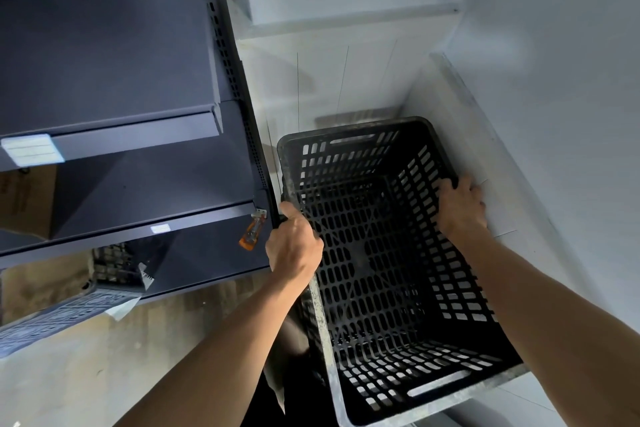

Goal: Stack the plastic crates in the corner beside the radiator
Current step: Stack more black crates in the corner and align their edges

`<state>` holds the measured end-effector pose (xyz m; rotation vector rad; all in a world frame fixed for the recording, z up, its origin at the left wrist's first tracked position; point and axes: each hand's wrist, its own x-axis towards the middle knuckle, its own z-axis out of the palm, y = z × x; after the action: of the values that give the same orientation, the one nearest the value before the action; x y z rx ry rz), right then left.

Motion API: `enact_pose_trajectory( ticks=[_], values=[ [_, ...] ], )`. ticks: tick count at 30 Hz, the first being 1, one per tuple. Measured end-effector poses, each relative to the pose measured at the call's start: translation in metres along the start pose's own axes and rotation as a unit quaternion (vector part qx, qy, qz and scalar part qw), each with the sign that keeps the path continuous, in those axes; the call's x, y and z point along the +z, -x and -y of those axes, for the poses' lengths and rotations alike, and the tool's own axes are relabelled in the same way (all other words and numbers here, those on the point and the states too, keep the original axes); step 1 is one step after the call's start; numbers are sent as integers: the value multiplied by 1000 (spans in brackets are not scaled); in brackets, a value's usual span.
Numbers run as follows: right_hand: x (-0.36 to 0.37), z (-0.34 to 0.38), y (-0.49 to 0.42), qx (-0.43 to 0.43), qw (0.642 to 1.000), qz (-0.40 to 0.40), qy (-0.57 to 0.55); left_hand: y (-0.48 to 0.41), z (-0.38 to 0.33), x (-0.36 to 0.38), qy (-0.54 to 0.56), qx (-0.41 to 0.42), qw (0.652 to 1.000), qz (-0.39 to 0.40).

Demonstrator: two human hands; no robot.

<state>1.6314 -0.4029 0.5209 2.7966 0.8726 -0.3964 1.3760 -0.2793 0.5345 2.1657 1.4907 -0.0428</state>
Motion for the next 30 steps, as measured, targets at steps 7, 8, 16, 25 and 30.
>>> enact_pose_trajectory(
  ticks=[7, 8, 16, 25, 30],
  values=[
    [-4, -1, -1, -16, 999, -1, -41, 0, 2, -1, -3, -26, 1000, 10],
    [-4, -1, -1, -19, 999, 0, -43, 0, 2, -1, -3, -27, 1000, 9],
    [-10, -3, -5, -27, 997, -20, -70, -7, 4, -2, -9, -29, 999, -17],
    [-10, -17, -13, -57, 995, -2, -86, -13, 0, 3, 7, -33, 998, 49],
    [-7, -25, -9, -65, 994, -5, -87, -3, 3, 14, 37, -37, 997, 49]
  ],
)
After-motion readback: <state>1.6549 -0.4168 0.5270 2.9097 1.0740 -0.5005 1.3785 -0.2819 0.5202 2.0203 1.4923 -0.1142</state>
